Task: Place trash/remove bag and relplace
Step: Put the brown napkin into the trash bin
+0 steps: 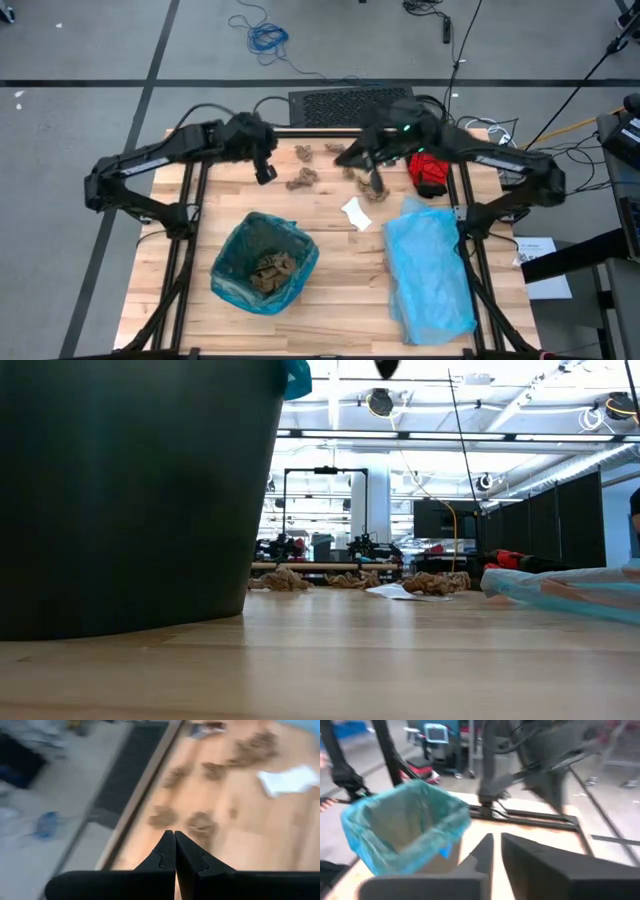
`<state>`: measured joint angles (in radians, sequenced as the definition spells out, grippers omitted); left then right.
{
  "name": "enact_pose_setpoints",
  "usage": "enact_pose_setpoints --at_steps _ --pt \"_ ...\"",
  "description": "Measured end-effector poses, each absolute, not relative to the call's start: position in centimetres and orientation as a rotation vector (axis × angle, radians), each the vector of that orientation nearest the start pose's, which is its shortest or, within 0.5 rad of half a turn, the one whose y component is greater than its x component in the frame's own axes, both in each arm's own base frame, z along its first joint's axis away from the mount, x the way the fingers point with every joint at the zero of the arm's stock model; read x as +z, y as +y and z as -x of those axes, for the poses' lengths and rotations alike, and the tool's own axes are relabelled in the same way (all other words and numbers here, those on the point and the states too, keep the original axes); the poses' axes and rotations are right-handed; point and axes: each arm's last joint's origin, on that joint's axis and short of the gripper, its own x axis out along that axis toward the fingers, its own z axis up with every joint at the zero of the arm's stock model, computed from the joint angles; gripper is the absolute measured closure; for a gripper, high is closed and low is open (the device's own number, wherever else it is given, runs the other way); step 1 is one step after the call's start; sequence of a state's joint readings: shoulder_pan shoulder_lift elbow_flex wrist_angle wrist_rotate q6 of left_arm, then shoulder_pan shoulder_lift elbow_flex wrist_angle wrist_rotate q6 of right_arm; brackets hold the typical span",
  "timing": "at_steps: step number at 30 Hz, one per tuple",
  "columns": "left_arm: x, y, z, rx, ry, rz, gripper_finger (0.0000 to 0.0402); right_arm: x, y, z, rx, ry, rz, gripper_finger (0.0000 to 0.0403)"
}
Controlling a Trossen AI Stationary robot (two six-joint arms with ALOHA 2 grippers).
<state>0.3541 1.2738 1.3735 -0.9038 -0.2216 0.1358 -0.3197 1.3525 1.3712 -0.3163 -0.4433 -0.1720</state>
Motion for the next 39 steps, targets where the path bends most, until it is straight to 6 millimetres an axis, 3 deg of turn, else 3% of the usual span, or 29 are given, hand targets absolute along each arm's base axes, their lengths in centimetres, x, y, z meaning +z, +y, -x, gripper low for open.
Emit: enact_pose_setpoints --at_steps 4,11,16,21,30,39 --pt "34.8 11.7 -24.7 0.363 0.931 -0.028 0.0401 38.5 -10.2 -25.8 0.041 0.343 0.067 0.0400" --pt "28.4 14.0 -29.5 0.193 1.124 -0.096 0.0401 28.9 -13.2 -23.5 -0.002 0.393 -0.127 0.0402" --pt "25.1 14.7 -32.3 0.169 1.128 -0.107 0.0401 25.0 -13.1 -22.6 -0.021 0.342 -0.197 0.0403" --pt "23.5 14.7 -33.3 0.102 1.126 -0.063 0.0368 24.7 -13.0 -22.6 -0.021 0.338 -0.205 0.0403" --pt "20.9 15.2 -34.1 0.135 1.191 0.029 0.0279 24.9 -13.0 -22.7 -0.019 0.312 -0.174 0.0403" --pt "17.9 16.1 -34.6 0.204 1.297 0.002 0.0258 25.0 -13.1 -22.7 -0.022 0.308 -0.159 0.0403"
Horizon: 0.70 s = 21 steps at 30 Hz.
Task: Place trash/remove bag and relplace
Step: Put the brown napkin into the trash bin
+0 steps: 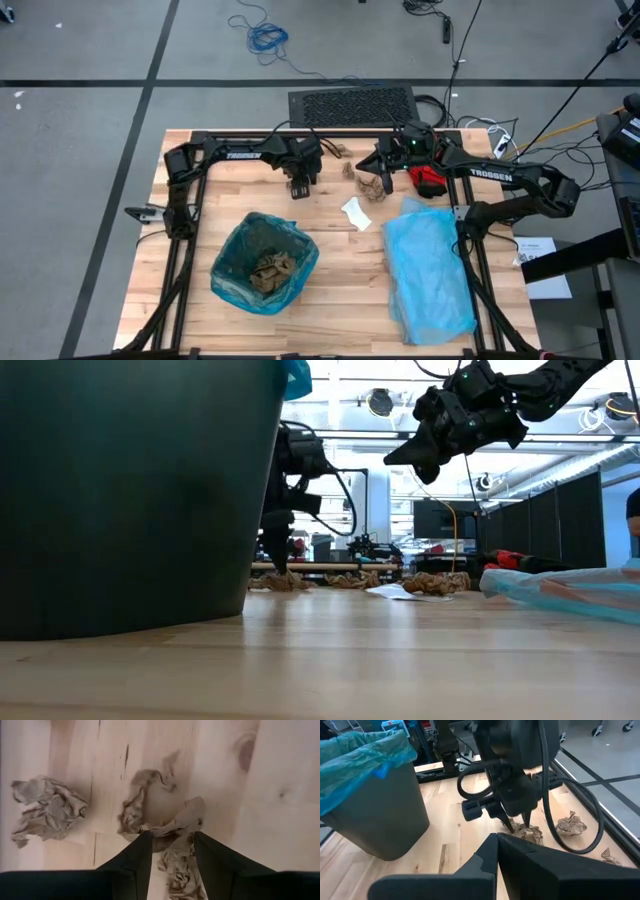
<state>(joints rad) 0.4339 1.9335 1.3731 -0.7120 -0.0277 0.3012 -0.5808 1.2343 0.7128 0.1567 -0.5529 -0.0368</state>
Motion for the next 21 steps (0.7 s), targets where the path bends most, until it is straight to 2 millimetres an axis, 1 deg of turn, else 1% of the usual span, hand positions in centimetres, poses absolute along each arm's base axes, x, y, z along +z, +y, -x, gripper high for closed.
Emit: enact_pose_setpoints --at_steps 7,10,12,14,15,18,21 --pt "15.8 16.7 -34.9 0.206 1.343 0.025 0.0263 25.0 -13.1 -22.7 -0.022 0.308 -0.155 0.0403" --pt "15.9 16.6 -34.9 0.208 1.338 0.021 0.0293 25.0 -13.1 -22.7 -0.022 0.308 -0.154 0.0403" --pt "16.5 16.3 -34.9 0.210 1.325 0.011 0.0331 25.0 -13.1 -22.7 -0.022 0.308 -0.154 0.0403" --pt "17.6 16.1 -35.0 0.214 1.300 -0.001 0.0374 25.0 -13.1 -22.7 -0.022 0.308 -0.154 0.0403" --pt "18.3 16.1 -35.1 0.223 1.283 -0.001 0.0385 25.0 -13.1 -22.7 -0.022 0.307 -0.154 0.0403" --pt "21.1 15.8 -35.4 0.246 1.212 -0.013 0.0389 25.0 -13.1 -22.7 -0.022 0.306 -0.153 0.0403" --pt "25.1 15.5 -35.8 0.264 1.096 -0.050 0.0394 25.0 -13.1 -22.7 -0.023 0.304 -0.153 0.0403"
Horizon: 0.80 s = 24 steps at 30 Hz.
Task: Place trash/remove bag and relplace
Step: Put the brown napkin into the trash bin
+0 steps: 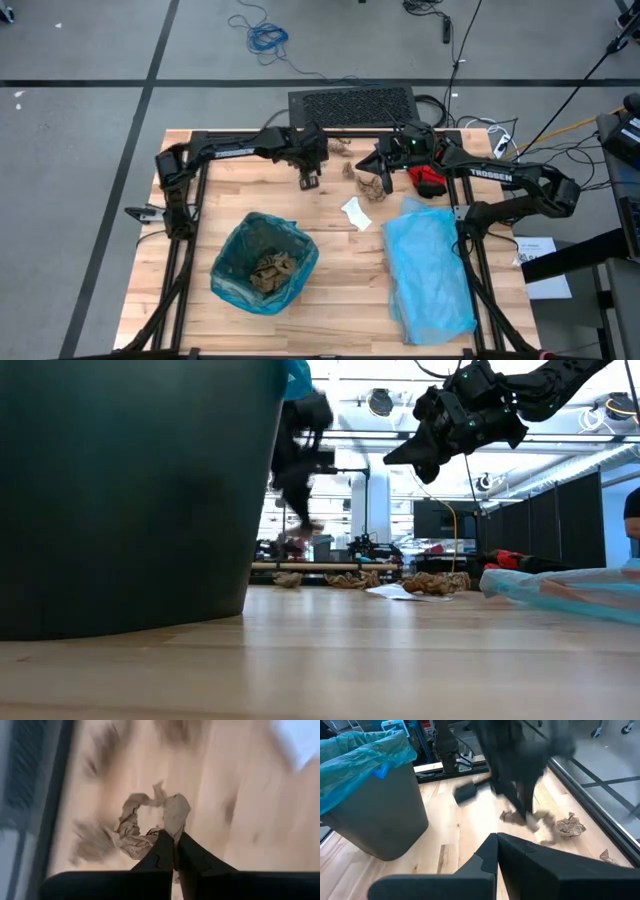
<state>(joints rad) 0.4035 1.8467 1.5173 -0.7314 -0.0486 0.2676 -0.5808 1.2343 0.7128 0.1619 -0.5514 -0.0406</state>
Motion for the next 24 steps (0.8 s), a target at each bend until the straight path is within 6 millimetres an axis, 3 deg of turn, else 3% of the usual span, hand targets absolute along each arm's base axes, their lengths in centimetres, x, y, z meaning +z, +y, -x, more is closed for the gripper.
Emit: enact_pose_setpoints --at_steps 6,9,12,18,24 --pt "35.3 13.5 -34.3 0.275 0.906 -0.107 0.0397 25.0 -13.1 -22.7 -0.023 0.305 -0.153 0.0403" --pt "40.3 10.8 -31.9 0.234 0.837 -0.135 0.0398 25.0 -13.1 -22.7 -0.023 0.305 -0.152 0.0403" --pt "43.9 7.6 -29.0 0.186 0.791 -0.124 0.0398 25.0 -13.1 -22.7 -0.022 0.305 -0.148 0.0403" --pt "46.5 2.0 -24.3 0.106 0.776 0.020 0.0399 25.0 -13.1 -22.7 -0.019 0.306 -0.131 0.0403" --pt "45.9 -2.5 -23.3 0.010 0.874 0.071 0.0399 24.9 -13.1 -22.7 -0.018 0.310 -0.133 0.0403"
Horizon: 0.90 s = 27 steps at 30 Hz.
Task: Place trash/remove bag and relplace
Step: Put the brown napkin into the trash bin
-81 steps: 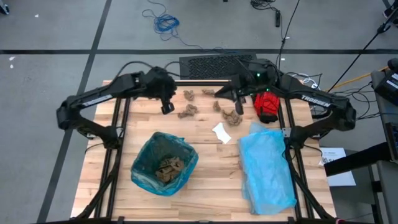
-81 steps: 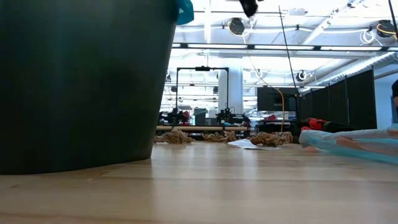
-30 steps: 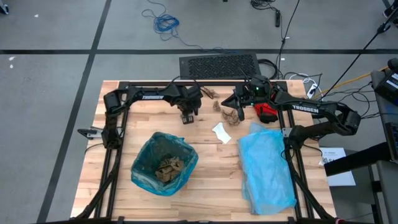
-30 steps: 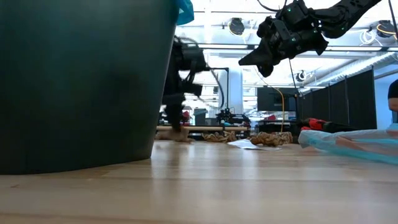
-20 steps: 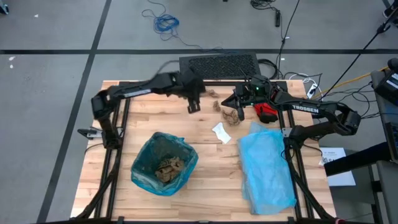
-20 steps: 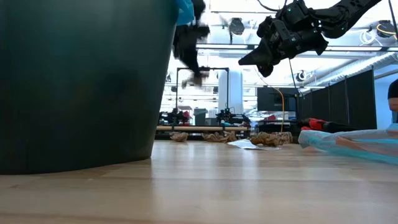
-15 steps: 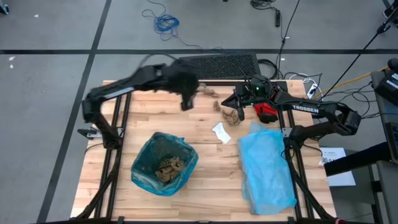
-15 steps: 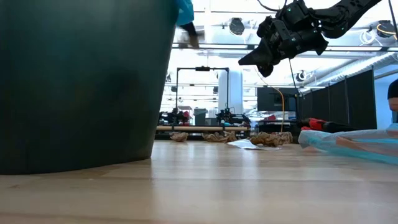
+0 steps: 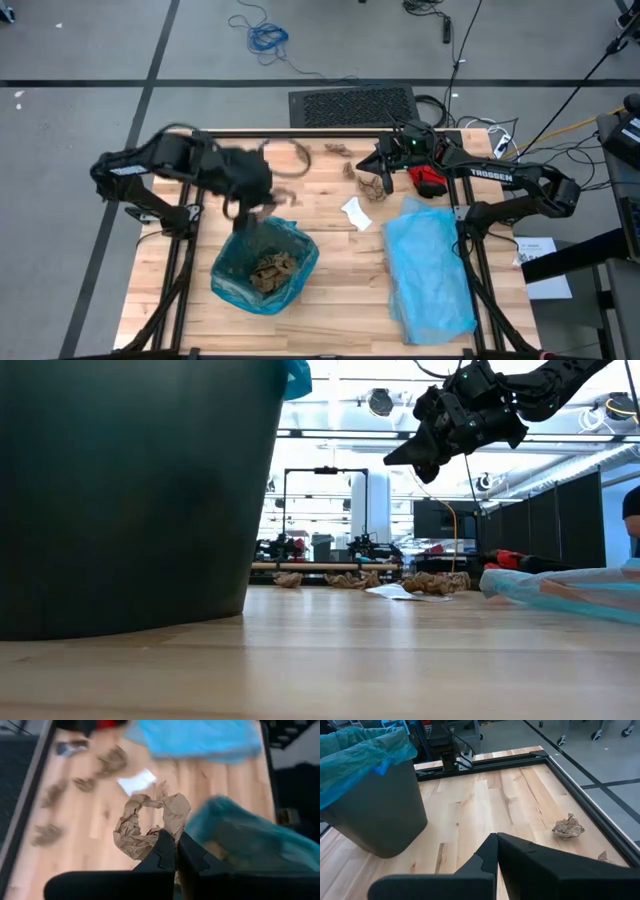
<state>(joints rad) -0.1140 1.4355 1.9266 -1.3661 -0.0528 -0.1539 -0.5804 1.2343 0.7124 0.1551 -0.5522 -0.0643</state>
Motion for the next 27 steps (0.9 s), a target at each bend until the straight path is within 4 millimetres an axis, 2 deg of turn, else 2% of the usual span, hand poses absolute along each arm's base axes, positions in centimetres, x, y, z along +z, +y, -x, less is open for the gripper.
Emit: enact_pose_setpoints --at_steps 8,13,16,20,23,27 --pt "42.9 -7.4 -25.2 -0.015 1.096 0.144 0.0400 24.9 -13.1 -22.7 -0.018 0.311 -0.134 0.0403" --pt "41.0 -9.2 -26.1 -0.001 1.232 0.155 0.0399 24.9 -13.1 -22.7 -0.018 0.311 -0.134 0.0403" --pt "39.9 -9.5 -26.9 0.028 1.291 0.128 0.0387 24.9 -13.1 -22.7 -0.018 0.315 -0.136 0.0403" --pt "38.8 -8.7 -28.4 0.147 1.292 0.070 0.0367 24.6 -13.0 -22.6 -0.017 0.345 -0.155 0.0403" --pt "38.3 -7.9 -29.2 0.181 1.309 0.088 0.0352 24.3 -12.9 -22.5 -0.015 0.376 -0.171 0.0403" --pt "38.1 -7.3 -29.5 0.141 1.342 0.158 0.0328 24.0 -12.7 -22.4 -0.009 0.400 -0.183 0.0403"
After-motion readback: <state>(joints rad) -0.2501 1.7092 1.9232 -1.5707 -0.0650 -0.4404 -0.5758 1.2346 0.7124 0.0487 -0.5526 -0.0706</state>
